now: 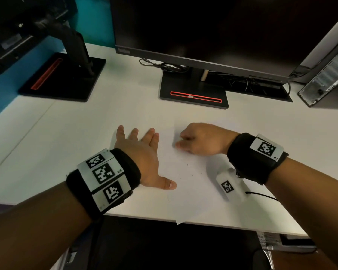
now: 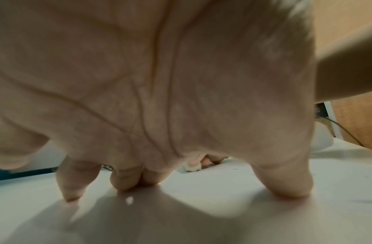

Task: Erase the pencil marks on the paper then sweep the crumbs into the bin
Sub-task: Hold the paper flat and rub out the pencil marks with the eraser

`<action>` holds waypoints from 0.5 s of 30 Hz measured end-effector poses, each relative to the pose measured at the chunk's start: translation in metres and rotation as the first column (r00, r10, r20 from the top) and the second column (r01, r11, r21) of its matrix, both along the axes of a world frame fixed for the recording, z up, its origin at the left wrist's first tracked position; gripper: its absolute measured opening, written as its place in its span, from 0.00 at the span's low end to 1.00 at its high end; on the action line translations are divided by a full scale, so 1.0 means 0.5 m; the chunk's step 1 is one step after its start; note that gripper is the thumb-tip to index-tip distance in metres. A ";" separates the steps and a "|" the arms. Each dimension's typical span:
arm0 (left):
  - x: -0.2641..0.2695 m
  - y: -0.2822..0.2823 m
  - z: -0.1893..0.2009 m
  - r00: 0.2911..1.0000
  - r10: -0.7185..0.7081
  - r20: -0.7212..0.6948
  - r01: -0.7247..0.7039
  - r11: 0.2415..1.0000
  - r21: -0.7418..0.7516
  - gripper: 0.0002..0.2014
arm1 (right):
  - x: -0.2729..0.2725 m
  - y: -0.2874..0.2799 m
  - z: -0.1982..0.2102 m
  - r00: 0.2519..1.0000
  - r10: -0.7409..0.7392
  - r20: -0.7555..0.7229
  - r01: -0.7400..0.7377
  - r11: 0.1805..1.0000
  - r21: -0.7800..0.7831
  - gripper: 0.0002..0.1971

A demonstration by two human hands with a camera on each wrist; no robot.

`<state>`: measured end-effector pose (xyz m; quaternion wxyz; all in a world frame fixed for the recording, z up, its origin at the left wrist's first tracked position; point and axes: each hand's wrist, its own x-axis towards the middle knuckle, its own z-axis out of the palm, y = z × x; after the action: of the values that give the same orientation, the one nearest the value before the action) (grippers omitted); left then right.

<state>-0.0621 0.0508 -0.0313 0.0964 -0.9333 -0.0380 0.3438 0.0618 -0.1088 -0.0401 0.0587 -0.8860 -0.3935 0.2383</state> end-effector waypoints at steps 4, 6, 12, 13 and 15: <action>0.000 -0.001 0.001 1.000 -0.001 0.000 0.001 1.000 0.003 0.68 | 0.024 -0.007 0.012 0.994 -0.099 0.036 0.098 0.995 0.021 0.25; -0.001 -0.001 0.001 1.000 0.000 -0.005 0.000 1.000 0.005 0.68 | 0.022 -0.006 0.015 0.994 -0.080 0.080 0.078 0.997 0.029 0.24; 0.003 -0.002 0.000 1.000 -0.002 -0.006 0.002 1.000 0.009 0.68 | -0.006 -0.013 0.007 0.998 0.037 -0.051 -0.037 0.999 -0.011 0.25; 0.003 -0.002 0.000 1.000 -0.002 -0.008 0.002 1.000 0.009 0.68 | 0.003 -0.015 0.012 1.000 0.015 -0.021 -0.015 1.000 0.004 0.25; 0.001 -0.001 -0.001 1.000 0.002 -0.008 -0.002 1.000 0.007 0.68 | 0.005 -0.017 0.016 1.000 0.008 0.021 -0.008 1.000 0.025 0.24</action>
<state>-0.0614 0.0501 -0.0320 0.0997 -0.9315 -0.0397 0.3476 0.0644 -0.1173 -0.0323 0.0649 -0.8860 -0.4006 0.2242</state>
